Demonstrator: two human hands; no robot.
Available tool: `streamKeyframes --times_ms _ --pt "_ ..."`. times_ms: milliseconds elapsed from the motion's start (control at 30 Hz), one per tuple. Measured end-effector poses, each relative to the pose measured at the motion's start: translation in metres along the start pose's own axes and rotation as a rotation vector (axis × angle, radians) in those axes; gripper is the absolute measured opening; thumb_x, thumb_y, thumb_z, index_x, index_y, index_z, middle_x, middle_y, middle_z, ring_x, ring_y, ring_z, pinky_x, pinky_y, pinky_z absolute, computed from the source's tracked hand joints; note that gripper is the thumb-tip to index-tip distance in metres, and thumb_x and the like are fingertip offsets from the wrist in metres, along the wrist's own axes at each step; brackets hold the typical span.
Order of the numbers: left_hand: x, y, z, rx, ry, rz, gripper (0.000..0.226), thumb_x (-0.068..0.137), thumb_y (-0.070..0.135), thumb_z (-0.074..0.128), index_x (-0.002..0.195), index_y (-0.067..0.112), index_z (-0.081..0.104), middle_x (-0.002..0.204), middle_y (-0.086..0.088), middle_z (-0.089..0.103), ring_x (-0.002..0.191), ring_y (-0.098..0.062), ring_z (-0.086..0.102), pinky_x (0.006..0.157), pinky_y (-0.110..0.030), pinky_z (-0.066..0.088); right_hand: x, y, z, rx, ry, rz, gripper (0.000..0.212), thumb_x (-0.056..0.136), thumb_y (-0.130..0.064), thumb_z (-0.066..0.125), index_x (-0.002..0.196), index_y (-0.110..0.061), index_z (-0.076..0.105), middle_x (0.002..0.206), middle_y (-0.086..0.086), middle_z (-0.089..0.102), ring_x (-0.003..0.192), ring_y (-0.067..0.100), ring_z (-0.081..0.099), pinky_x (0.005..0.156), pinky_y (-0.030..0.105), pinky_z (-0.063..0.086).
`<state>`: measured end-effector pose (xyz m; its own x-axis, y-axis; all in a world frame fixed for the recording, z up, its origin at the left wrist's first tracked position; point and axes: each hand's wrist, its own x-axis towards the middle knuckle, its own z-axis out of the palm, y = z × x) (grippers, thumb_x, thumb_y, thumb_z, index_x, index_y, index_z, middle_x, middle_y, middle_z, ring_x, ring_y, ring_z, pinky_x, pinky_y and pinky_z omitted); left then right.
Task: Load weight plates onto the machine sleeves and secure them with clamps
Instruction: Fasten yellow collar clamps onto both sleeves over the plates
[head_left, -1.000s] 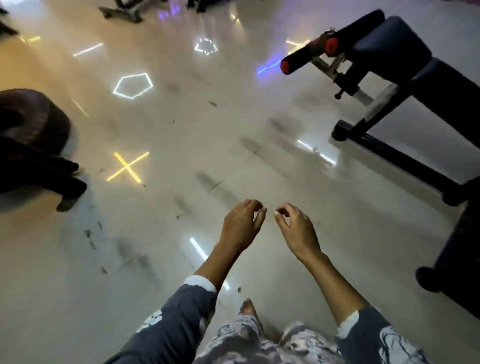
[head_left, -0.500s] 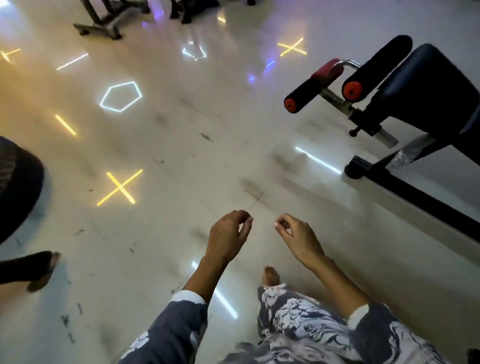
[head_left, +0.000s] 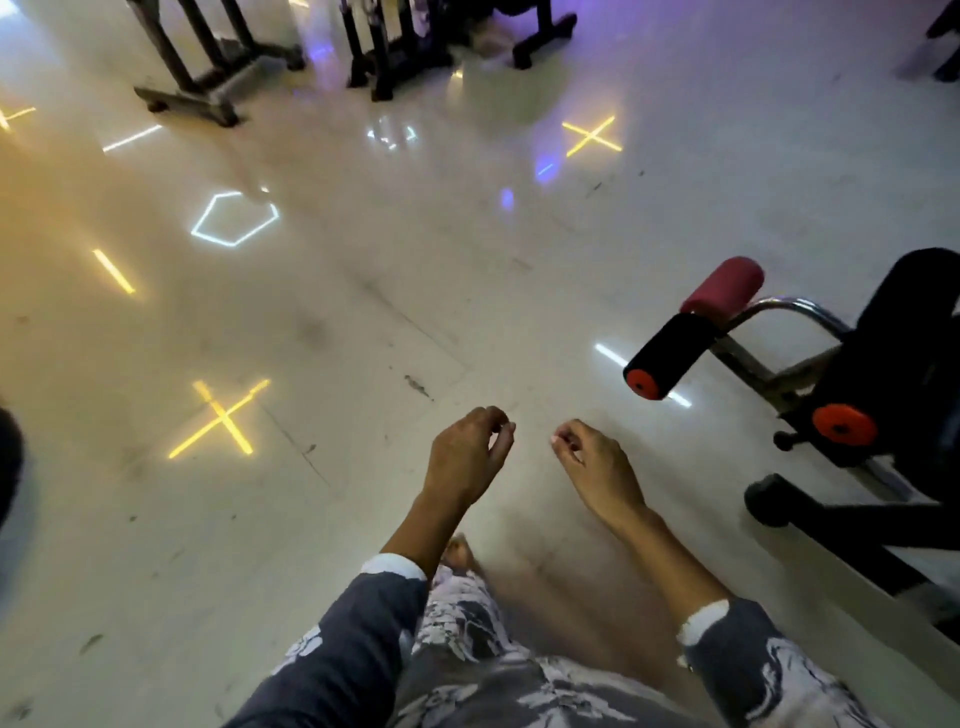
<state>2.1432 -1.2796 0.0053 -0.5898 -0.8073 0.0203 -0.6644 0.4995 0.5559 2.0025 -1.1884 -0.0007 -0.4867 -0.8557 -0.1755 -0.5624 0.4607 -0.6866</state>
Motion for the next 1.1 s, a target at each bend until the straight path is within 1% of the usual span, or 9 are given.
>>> streamKeyframes --times_ms 133,233,367,467,600,700,800,933,1100 --pt "0.135 -0.017 -0.013 -0.015 -0.088 0.036 0.025 0.095 0.032 0.047 0.104 0.014 0.061 0.101 -0.004 0.067 0.092 -0.022 0.061 0.074 -0.032 0.047 0.113 -0.025 -0.016 0.028 0.032 0.073 0.017 0.093 -0.029 0.052 0.099 -0.014 0.059 0.103 0.005 0.067 0.094 0.020 0.062 0.078 0.032 0.052" --pt "0.238 -0.016 -0.007 -0.024 -0.181 0.084 0.023 0.094 0.031 0.049 0.099 0.013 0.061 0.097 -0.006 0.067 0.086 -0.023 0.061 0.071 -0.031 0.045 0.197 -0.027 -0.031 0.076 0.122 0.129 0.018 0.093 -0.030 0.051 0.101 -0.015 0.059 0.104 0.004 0.067 0.090 0.013 0.057 0.076 0.027 0.050" --pt "0.376 -0.008 0.020 -0.009 -0.271 0.170 0.019 0.093 0.032 0.052 0.094 0.016 0.062 0.092 -0.002 0.067 0.079 -0.018 0.060 0.067 -0.027 0.043 0.315 -0.010 -0.056 0.147 0.243 0.206 0.017 0.093 -0.029 0.051 0.099 -0.015 0.059 0.102 0.004 0.067 0.093 0.019 0.061 0.078 0.031 0.052" --pt "0.480 0.008 0.036 0.004 -0.267 0.228 0.016 0.092 0.029 0.053 0.094 0.016 0.063 0.092 -0.001 0.068 0.076 -0.013 0.057 0.066 -0.022 0.038 0.409 0.008 -0.084 0.168 0.251 0.231 0.020 0.094 -0.029 0.050 0.102 -0.013 0.060 0.106 0.006 0.067 0.096 0.020 0.061 0.082 0.032 0.052" --pt "0.604 0.044 0.053 0.018 -0.322 0.274 0.014 0.091 0.025 0.054 0.097 0.015 0.062 0.095 -0.002 0.068 0.083 -0.018 0.062 0.067 -0.024 0.039 0.518 0.028 -0.140 0.176 0.247 0.300 0.026 0.094 -0.029 0.050 0.110 -0.012 0.059 0.116 0.007 0.064 0.102 0.021 0.060 0.085 0.028 0.049" --pt "0.701 0.081 0.074 0.012 -0.340 0.345 0.019 0.091 0.026 0.055 0.102 0.013 0.062 0.097 -0.004 0.068 0.088 -0.020 0.063 0.069 -0.024 0.040 0.594 0.048 -0.185 0.188 0.301 0.340 0.027 0.094 -0.029 0.050 0.112 -0.011 0.059 0.117 0.008 0.063 0.103 0.021 0.060 0.086 0.027 0.048" --pt "0.794 0.119 0.102 0.009 -0.350 0.433 0.021 0.091 0.027 0.055 0.103 0.011 0.063 0.098 -0.005 0.068 0.087 -0.021 0.063 0.070 -0.025 0.043 0.668 0.075 -0.226 0.183 0.337 0.386 0.027 0.094 -0.030 0.050 0.114 -0.013 0.058 0.119 0.006 0.063 0.105 0.020 0.060 0.085 0.023 0.044" --pt "0.922 0.184 0.158 0.002 -0.426 0.600 0.024 0.092 0.029 0.054 0.106 0.012 0.062 0.100 -0.006 0.069 0.089 -0.019 0.063 0.071 -0.022 0.042 0.772 0.126 -0.290 0.198 0.467 0.448 0.028 0.094 -0.029 0.050 0.116 -0.013 0.058 0.121 0.007 0.062 0.108 0.021 0.059 0.085 0.023 0.042" --pt "1.069 0.285 0.217 -0.005 -0.530 0.720 0.029 0.092 0.033 0.054 0.114 0.015 0.056 0.106 -0.003 0.068 0.094 -0.019 0.063 0.077 -0.028 0.048 0.873 0.179 -0.388 0.236 0.591 0.596 0.025 0.094 -0.030 0.050 0.111 -0.014 0.058 0.118 0.005 0.063 0.104 0.018 0.058 0.082 0.022 0.041"
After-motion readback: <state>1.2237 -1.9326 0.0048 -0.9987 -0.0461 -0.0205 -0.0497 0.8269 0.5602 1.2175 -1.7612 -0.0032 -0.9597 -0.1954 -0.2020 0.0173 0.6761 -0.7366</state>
